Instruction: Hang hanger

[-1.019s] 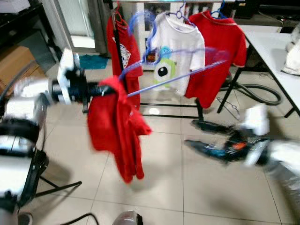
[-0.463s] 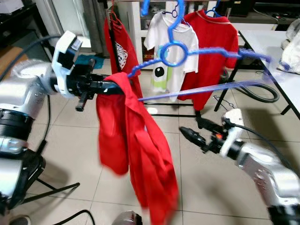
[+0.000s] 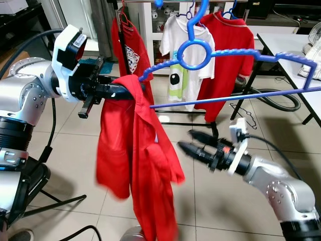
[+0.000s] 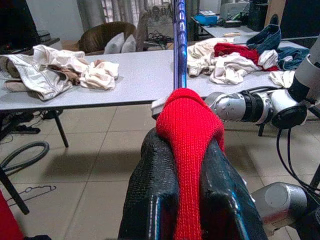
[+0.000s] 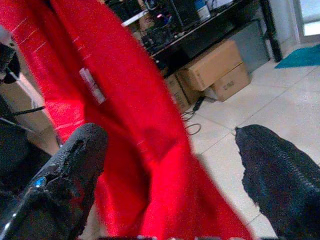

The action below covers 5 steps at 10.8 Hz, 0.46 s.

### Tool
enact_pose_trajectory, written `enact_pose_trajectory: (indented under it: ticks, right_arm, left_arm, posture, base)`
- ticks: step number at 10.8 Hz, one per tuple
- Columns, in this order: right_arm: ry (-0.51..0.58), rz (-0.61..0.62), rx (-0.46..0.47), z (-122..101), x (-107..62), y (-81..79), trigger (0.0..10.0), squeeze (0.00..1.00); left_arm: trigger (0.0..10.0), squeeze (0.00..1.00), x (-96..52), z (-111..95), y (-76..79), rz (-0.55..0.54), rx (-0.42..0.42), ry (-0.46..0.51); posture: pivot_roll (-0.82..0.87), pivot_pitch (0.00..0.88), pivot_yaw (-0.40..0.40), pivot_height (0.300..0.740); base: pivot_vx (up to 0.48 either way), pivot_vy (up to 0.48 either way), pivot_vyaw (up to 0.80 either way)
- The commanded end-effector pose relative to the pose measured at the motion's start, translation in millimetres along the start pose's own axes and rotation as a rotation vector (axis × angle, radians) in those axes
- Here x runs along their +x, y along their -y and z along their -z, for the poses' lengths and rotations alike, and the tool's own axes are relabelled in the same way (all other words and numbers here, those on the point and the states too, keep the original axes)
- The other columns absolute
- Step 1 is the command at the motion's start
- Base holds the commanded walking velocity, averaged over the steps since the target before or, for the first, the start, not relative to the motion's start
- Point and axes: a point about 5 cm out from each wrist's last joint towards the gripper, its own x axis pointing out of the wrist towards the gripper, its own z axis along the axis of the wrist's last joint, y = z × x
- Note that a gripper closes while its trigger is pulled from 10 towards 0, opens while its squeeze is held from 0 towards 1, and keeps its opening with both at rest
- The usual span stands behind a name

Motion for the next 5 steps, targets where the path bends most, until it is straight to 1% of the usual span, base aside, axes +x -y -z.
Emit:
enact_pose_trajectory:
  ticks: [1, 2, 3, 4, 5]
  right_arm:
    - [-0.021, -0.023, 0.005, 1.5, 1.8, -2.7, 10.0, 1.0]
    - [-0.066, 0.022, 0.004, 8.3, 5.6, 1.8, 10.0, 1.0]
    - [-0.1, 0.144, 0.024, 16.3, 13.9, 14.8, 10.0, 1.0]
    - [-0.106, 0.202, 0.039, 19.6, 19.3, 21.8, 10.0, 1.0]
    - [-0.108, 0.208, 0.05, 21.0, 24.8, 22.8, 10.0, 1.0]
  left_arm:
    - [0.0, 0.0, -0.5, -11.1, 1.1, -0.001, 0.051, 0.008]
    - [0.0, 0.0, 1.3, -14.2, 1.4, -0.001, 0.056, 0.024]
    - [0.0, 0.0, 3.5, -17.4, 2.6, 0.009, 0.058, 0.033]
    - [0.0, 0.0, 4.1, -18.1, 2.8, 0.011, 0.06, 0.034]
    - [0.0, 0.0, 4.0, -18.1, 2.7, 0.01, 0.06, 0.033]
  posture:
    - [0.08, 0.0, 0.078, 0.74]
    - [0.08, 0.0, 0.076, 0.74]
    - [0.08, 0.0, 0.075, 0.74]
    - [0.09, 0.0, 0.073, 0.74]
    - [0.09, 0.0, 0.073, 0.74]
  base:
    - [0.0, 0.0, 0.0]
    - [0.0, 0.0, 0.0]
    - [0.0, 0.0, 0.0]
    - [0.0, 0.0, 0.0]
    - [0.0, 0.0, 0.0]
